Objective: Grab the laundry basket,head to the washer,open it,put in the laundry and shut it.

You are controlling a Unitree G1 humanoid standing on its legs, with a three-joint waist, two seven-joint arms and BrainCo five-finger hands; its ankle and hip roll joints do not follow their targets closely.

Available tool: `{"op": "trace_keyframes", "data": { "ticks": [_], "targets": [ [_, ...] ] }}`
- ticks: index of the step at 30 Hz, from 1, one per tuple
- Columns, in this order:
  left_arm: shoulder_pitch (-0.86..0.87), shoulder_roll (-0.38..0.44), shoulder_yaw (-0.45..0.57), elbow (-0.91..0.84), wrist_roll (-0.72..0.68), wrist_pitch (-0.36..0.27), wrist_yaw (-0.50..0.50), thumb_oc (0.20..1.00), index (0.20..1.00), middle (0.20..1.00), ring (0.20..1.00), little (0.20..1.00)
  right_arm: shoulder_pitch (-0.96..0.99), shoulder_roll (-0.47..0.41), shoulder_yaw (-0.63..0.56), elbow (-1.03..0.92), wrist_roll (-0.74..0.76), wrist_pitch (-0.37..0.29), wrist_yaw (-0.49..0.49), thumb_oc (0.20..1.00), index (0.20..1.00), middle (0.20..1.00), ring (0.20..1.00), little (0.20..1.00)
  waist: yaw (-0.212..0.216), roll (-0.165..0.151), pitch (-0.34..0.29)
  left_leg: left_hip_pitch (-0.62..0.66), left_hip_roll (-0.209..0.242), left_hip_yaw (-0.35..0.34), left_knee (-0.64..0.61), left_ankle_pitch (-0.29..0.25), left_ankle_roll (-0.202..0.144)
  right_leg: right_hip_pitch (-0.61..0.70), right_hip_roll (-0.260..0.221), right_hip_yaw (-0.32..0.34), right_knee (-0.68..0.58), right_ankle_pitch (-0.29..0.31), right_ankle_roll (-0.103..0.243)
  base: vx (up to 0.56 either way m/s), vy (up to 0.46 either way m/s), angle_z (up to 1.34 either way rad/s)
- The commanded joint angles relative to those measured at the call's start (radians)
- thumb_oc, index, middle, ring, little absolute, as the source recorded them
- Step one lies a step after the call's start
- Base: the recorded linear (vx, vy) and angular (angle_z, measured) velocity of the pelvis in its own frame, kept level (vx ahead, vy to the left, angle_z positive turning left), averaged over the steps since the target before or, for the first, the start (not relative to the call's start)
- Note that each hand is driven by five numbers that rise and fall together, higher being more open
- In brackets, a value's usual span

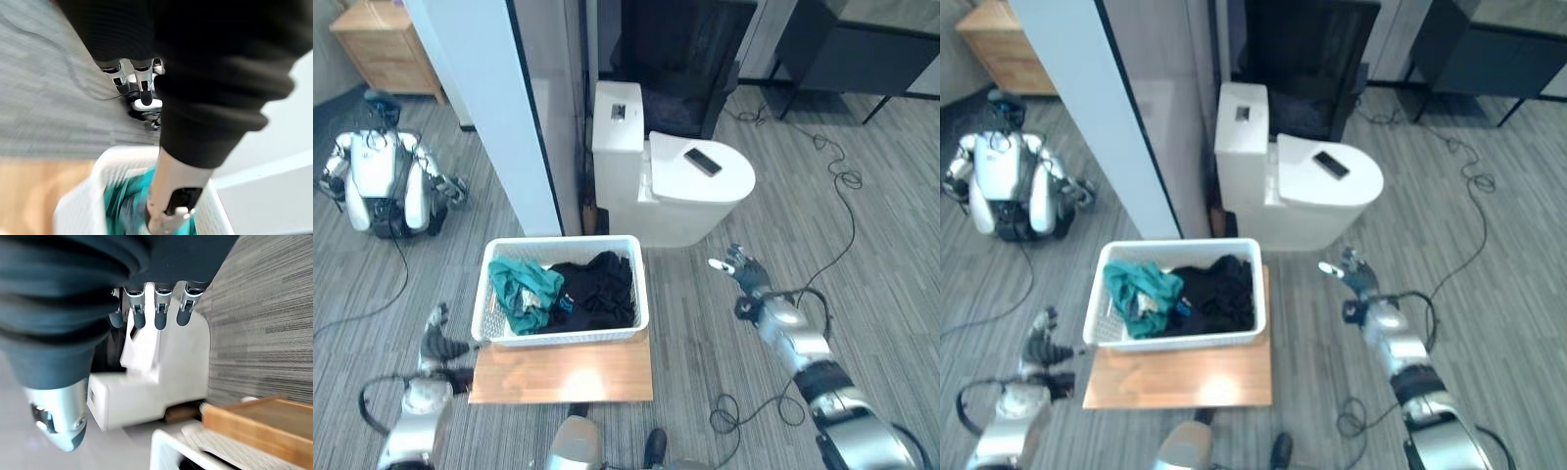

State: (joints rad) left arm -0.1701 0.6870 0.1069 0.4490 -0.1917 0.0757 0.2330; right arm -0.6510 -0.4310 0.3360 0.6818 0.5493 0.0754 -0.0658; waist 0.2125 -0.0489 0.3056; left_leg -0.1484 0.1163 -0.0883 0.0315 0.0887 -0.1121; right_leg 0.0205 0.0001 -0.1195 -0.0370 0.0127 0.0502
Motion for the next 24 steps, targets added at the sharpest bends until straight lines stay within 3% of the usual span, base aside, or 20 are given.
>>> {"op": "trace_keyframes", "data": {
  "ticks": [1, 4, 8, 12, 13, 17, 24],
  "targets": [
    [-0.193, 0.145, -0.049, 0.037, -0.05, -0.009, 0.052, 1.0, 1.0, 1.0, 1.0, 1.0, -0.101, -0.015, 0.031, 0.002, 0.037, -0.008, -0.032, 1.0, 1.0, 1.0, 1.0, 1.0, -0.006, -0.04, 0.045, -0.058, -0.011, -0.002, 0.108, -0.09, 0.048, -0.076, -0.094, 0.005, 0.021, 0.043, 0.022, -0.25, -0.051, 0.18],
    [-0.416, 0.259, -0.187, 0.137, -0.106, 0.01, 0.035, 1.0, 1.0, 1.0, 1.0, 1.0, -0.187, -0.009, 0.073, 0.069, 0.061, 0.007, -0.042, 1.0, 1.0, 1.0, 1.0, 1.0, -0.004, -0.048, 0.087, -0.105, -0.015, -0.017, 0.117, -0.072, 0.045, -0.116, -0.096, -0.016, 0.038, 0.052, 0.025, -0.13, -0.025, 0.16],
    [-0.668, 0.33, -0.397, 0.244, -0.17, 0.021, 0.003, 1.0, 1.0, 1.0, 1.0, 1.0, -0.236, -0.017, 0.125, 0.111, 0.112, 0.025, -0.043, 1.0, 1.0, 1.0, 1.0, 1.0, -0.002, -0.056, 0.121, -0.141, -0.021, -0.03, 0.111, -0.053, 0.041, -0.15, -0.102, -0.039, 0.043, 0.064, 0.031, -0.07, -0.02, 0.14],
    [-0.896, 0.293, -0.599, 0.434, -0.208, 0.026, -0.029, 1.0, 1.0, 1.0, 1.0, 1.0, -0.257, -0.038, 0.188, 0.105, 0.174, 0.023, -0.047, 1.0, 1.0, 1.0, 1.0, 1.0, -0.008, -0.062, 0.151, -0.174, -0.029, -0.043, 0.103, -0.037, 0.039, -0.18, -0.107, -0.055, 0.04, 0.077, 0.037, -0.06, -0.012, 0.24],
    [-0.97, 0.265, -0.688, 0.545, -0.238, 0.027, -0.056, 1.0, 1.0, 1.0, 1.0, 1.0, -0.266, -0.05, 0.222, 0.101, 0.197, 0.022, -0.052, 1.0, 1.0, 1.0, 1.0, 1.0, -0.011, -0.059, 0.161, -0.185, -0.031, -0.046, 0.103, -0.033, 0.039, -0.19, -0.11, -0.062, 0.04, 0.08, 0.04, -0.03, -0.003, 0.04],
    [-1.036, 0.219, -0.806, 0.646, -0.262, 0.045, -0.111, 1.0, 1.0, 1.0, 1.0, 1.0, -0.281, -0.058, 0.27, 0.103, 0.229, 0.022, -0.051, 1.0, 1.0, 1.0, 1.0, 1.0, -0.013, -0.057, 0.174, -0.197, -0.038, -0.051, 0.103, -0.028, 0.04, -0.2, -0.114, -0.067, 0.04, 0.085, 0.041, -0.03, 0.01, 0.04],
    [-1.071, 0.116, -0.862, 0.844, -0.296, 0.076, -0.163, 1.0, 1.0, 1.0, 1.0, 1.0, -0.341, -0.029, 0.342, 0.157, 0.245, 0.028, -0.052, 1.0, 1.0, 1.0, 1.0, 1.0, -0.02, -0.059, 0.182, -0.202, -0.038, -0.048, 0.101, -0.025, 0.041, -0.208, -0.116, -0.069, 0.034, 0.094, 0.042, 0.0, 0.001, 0.0]
  ]
}}
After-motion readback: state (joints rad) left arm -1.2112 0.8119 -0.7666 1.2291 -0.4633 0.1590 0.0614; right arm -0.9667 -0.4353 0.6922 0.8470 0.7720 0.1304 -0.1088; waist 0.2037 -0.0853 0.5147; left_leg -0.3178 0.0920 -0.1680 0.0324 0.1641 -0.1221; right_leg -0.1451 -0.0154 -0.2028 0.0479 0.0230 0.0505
